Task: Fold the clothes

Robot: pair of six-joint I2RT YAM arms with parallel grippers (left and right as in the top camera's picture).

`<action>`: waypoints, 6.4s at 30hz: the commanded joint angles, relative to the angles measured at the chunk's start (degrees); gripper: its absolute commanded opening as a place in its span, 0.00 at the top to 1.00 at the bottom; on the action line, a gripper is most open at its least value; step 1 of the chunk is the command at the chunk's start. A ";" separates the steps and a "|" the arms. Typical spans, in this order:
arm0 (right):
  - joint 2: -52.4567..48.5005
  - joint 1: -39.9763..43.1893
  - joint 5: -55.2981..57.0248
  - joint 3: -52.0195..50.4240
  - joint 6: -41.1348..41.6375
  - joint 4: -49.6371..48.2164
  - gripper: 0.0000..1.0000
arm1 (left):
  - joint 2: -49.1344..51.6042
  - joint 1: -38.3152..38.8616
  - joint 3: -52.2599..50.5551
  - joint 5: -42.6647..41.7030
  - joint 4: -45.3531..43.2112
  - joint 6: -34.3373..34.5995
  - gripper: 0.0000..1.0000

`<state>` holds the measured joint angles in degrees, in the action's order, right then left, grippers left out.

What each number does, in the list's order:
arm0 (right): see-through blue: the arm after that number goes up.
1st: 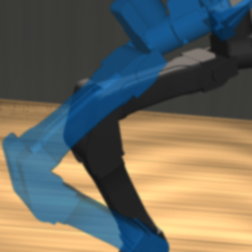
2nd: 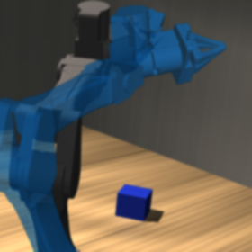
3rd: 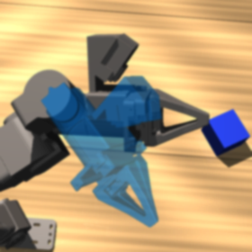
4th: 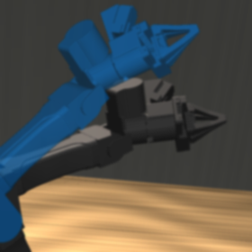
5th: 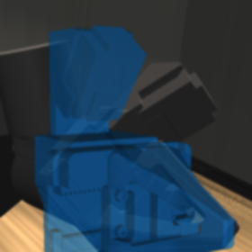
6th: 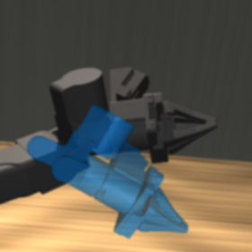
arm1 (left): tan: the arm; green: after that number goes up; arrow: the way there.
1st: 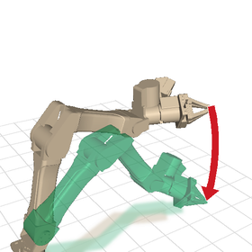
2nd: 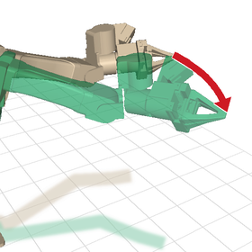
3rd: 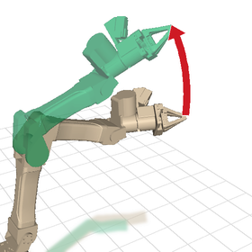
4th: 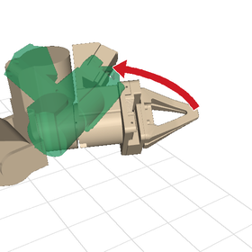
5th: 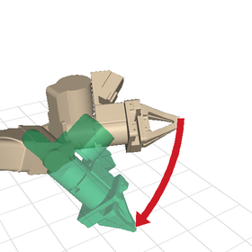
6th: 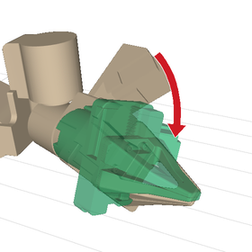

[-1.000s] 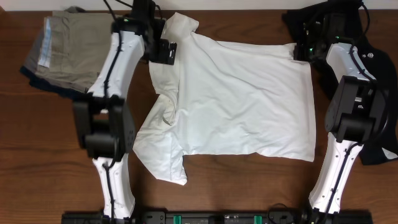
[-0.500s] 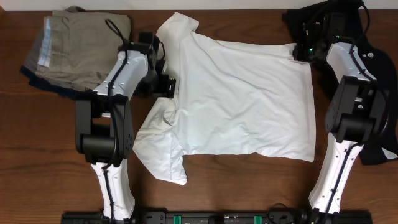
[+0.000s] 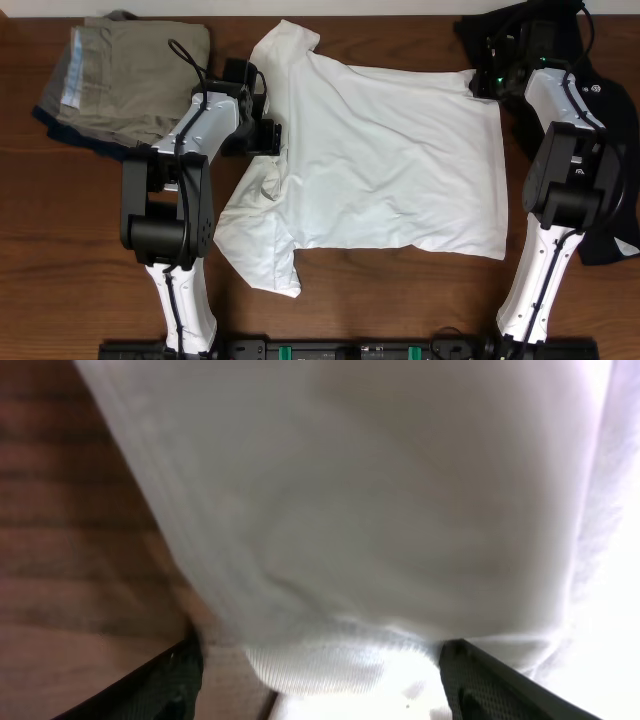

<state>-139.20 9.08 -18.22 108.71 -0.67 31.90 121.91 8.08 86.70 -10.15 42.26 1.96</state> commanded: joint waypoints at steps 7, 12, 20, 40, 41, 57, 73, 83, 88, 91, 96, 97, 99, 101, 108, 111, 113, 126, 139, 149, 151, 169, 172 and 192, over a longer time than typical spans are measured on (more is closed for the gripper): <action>-0.55 0.37 1.25 -0.72 -0.68 1.22 0.86 | 0.76 -1.05 -1.40 -0.72 -2.56 0.46 0.69; -0.55 0.37 1.25 -0.72 -0.68 1.20 0.85 | 0.76 -1.42 -1.33 0.24 -2.78 0.48 0.81; -0.55 0.37 1.25 -0.72 -0.68 1.16 0.84 | -1.25 -4.37 3.39 5.84 -2.71 0.46 0.81; -0.52 0.37 0.94 -0.72 -0.68 1.95 0.91 | -5.44 -9.66 5.33 20.28 -12.31 -4.00 0.03; -0.39 0.37 0.04 -0.72 -0.70 1.99 0.90 | -5.55 -9.94 5.44 20.26 -12.17 -3.54 0.02; 28.48 -0.72 -1.33 -0.72 4.70 31.34 0.44 | -28.04 -10.88 6.34 6.05 14.64 1.22 0.02; 48.76 -9.49 5.99 -20.33 11.61 46.25 0.42 | -33.51 1.11 -8.28 0.48 29.05 6.12 0.02; 54.12 -9.53 5.49 -42.42 14.16 33.86 0.42 | -33.57 11.69 -27.58 -5.73 16.00 17.42 0.04; 54.12 -9.55 4.31 -46.71 14.16 29.49 0.44 | -33.57 16.35 -31.89 -5.68 14.01 22.84 0.06; 54.12 -9.55 4.24 -47.63 14.14 28.02 0.45 | -33.57 18.60 -34.69 -5.66 13.07 25.94 0.09; 54.12 -9.55 4.28 -47.82 13.86 27.19 0.46 | -33.59 21.20 -40.33 -4.17 12.66 31.67 0.12; 54.12 -9.55 4.28 -47.87 13.88 26.99 0.46 | -33.59 21.59 -41.18 -4.15 12.63 32.44 0.12; 54.12 -9.55 4.28 -48.13 13.88 26.51 0.46 | -33.64 22.58 -42.80 -4.17 12.44 34.29 0.13; 54.12 -9.55 4.26 -48.46 13.88 26.01 0.46 | -33.64 23.76 -43.85 -4.17 12.15 35.43 0.14; 54.10 -9.55 4.26 -48.83 13.88 24.72 0.47 | -33.62 27.93 -46.27 -2.51 3.06 36.81 0.30; 54.10 -9.55 4.24 -48.83 13.88 24.46 0.48 | -33.59 28.55 -47.65 -1.77 0.28 36.96 0.35; 54.10 -9.55 4.24 -48.83 13.90 24.44 0.49 | -33.59 28.55 -49.05 -1.75 -1.11 37.31 0.45; 54.07 -11.69 6.91 -49.40 17.38 27.52 0.57 | -35.32 24.81 -47.47 -1.31 1.57 37.75 0.94; 54.10 -9.42 19.54 -62.90 29.40 24.76 0.57 | -36.61 15.10 -47.17 -0.63 -0.37 35.06 0.94; 54.12 1.90 19.28 -69.02 24.20 17.94 0.54 | -36.61 13.68 -47.17 -0.26 -2.58 34.47 0.94; 54.10 3.08 19.28 -69.02 22.34 16.46 0.54 | -36.61 13.68 -47.17 -0.26 -2.80 34.49 0.94; 54.10 3.61 12.61 -72.87 18.32 11.34 0.54 | -36.61 13.68 -47.19 -0.28 -2.47 34.05 0.94; 54.10 3.61 12.59 -74.20 18.18 9.49 0.62 | -36.61 13.68 -47.17 -0.24 -2.51 33.77 0.94; 55.17 11.21 11.06 -58.58 9.75 27.32 0.99 | -42.01 1.03 -34.86 0.79 14.19 18.01 0.94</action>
<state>-84.68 19.42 -7.38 47.94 11.03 57.60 82.28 10.20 49.25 -10.96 54.78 24.82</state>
